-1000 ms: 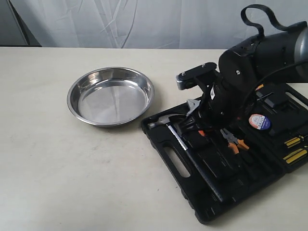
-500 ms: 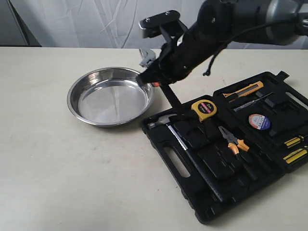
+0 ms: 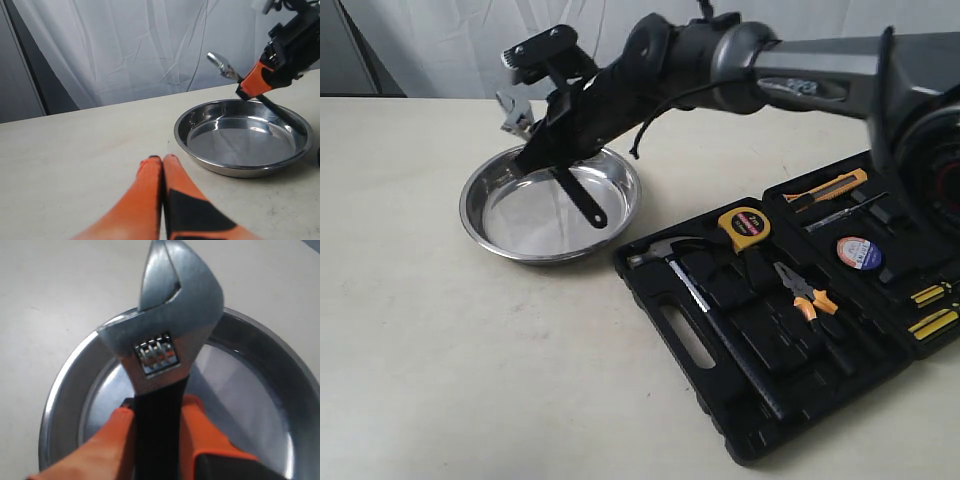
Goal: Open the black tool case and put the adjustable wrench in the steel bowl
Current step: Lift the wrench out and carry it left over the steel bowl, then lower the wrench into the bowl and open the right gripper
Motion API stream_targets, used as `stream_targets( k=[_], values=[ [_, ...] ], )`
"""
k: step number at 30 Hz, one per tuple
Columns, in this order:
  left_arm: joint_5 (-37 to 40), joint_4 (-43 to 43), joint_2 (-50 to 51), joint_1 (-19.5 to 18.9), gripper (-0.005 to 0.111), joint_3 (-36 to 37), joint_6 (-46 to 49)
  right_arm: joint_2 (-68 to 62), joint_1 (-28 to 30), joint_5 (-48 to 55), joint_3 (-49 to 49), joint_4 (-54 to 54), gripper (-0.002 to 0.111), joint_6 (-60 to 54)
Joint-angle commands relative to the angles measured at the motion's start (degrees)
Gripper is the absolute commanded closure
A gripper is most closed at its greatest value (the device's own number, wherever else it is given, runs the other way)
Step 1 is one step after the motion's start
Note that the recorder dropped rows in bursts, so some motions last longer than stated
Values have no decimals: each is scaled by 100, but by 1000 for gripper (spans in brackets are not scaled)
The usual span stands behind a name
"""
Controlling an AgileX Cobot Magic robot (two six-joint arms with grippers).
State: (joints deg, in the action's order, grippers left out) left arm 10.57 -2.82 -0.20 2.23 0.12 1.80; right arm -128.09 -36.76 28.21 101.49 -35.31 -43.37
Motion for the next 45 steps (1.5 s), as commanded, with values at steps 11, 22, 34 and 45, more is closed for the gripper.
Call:
stream_targets(
  k=[11, 22, 34, 45],
  values=[
    [-30, 15, 20, 21, 106, -12, -9, -789, -324, -854, 290, 84, 109, -265],
    [-30, 15, 20, 21, 106, -12, -9, -1003, -324, -1119, 290, 194, 109, -10],
    [-30, 15, 20, 21, 106, -12, -9, -925, -324, -1189, 290, 408, 67, 78],
    [-30, 15, 20, 21, 106, -12, -9, -151, -324, -365, 277, 942, 109, 651]
  ],
)
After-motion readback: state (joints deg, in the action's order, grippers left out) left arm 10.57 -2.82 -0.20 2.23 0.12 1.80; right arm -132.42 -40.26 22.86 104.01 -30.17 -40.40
